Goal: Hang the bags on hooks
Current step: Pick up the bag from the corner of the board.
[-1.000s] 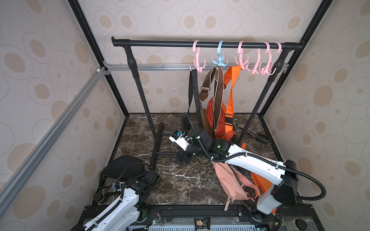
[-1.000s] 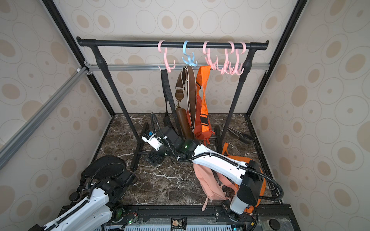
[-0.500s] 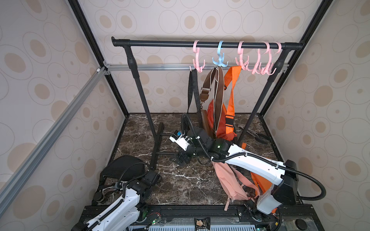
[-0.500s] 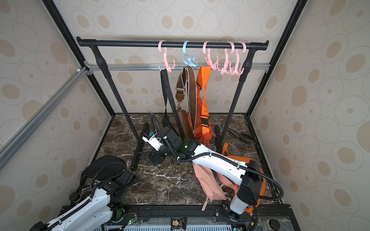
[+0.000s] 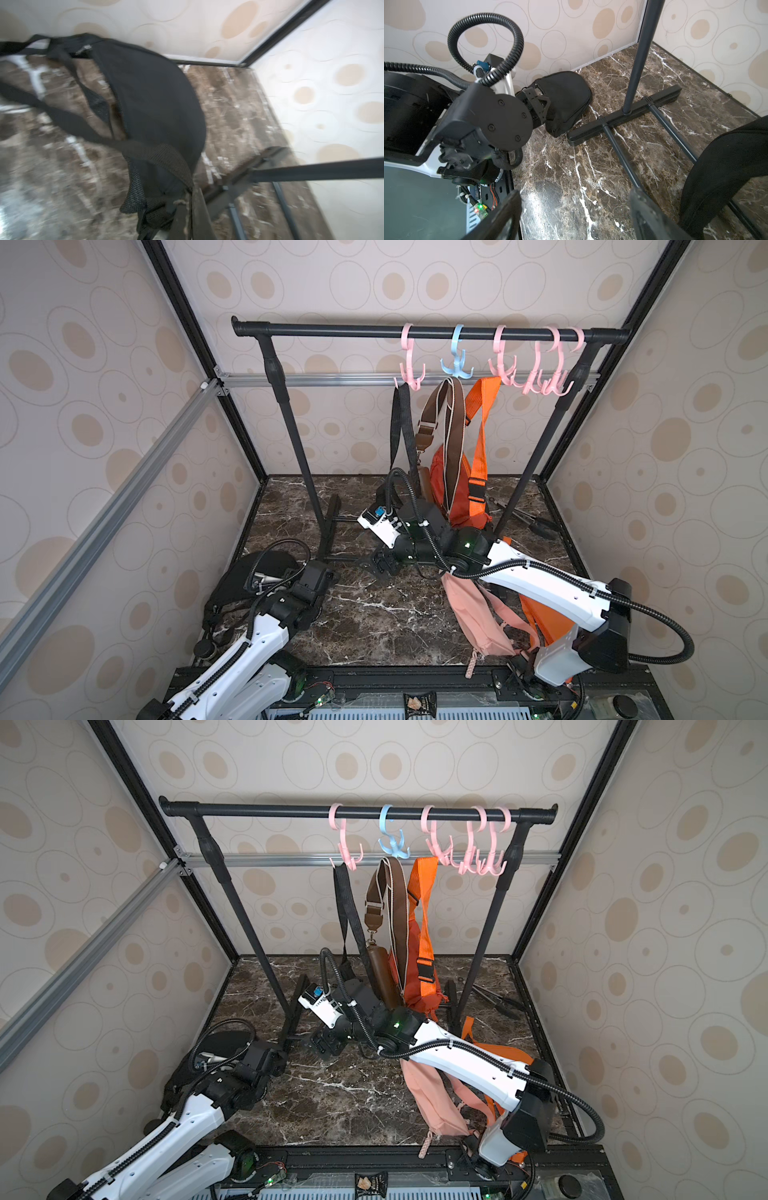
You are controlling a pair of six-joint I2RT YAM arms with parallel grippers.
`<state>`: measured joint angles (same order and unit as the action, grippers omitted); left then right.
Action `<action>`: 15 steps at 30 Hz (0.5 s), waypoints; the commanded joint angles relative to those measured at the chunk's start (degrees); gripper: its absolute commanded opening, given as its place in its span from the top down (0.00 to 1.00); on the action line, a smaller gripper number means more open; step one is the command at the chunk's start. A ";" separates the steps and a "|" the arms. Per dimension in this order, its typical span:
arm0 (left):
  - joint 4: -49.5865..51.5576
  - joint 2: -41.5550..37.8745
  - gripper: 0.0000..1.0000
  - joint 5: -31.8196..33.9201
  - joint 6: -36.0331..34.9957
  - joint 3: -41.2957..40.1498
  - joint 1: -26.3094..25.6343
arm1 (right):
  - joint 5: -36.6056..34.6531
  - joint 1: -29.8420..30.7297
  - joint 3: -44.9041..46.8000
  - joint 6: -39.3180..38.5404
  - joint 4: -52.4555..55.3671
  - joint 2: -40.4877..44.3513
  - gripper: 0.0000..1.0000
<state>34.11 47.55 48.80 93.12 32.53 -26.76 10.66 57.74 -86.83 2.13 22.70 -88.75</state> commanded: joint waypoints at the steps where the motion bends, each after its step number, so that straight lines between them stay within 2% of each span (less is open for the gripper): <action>1: -10.34 -1.34 1.00 3.68 -15.81 3.17 -0.13 | -0.15 -0.22 1.36 0.14 -2.08 1.89 0.17; 10: -36.30 -4.34 1.00 -2.90 -43.67 6.70 -0.13 | -0.62 -0.21 4.07 1.01 -4.89 4.43 0.17; 15: -37.07 -1.55 1.00 -3.88 -49.45 15.32 -0.30 | 0.13 -0.21 5.41 1.43 -6.24 5.75 0.17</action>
<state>2.81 45.12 45.39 52.64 42.15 -26.79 10.48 57.74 -82.48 2.81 18.70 -85.32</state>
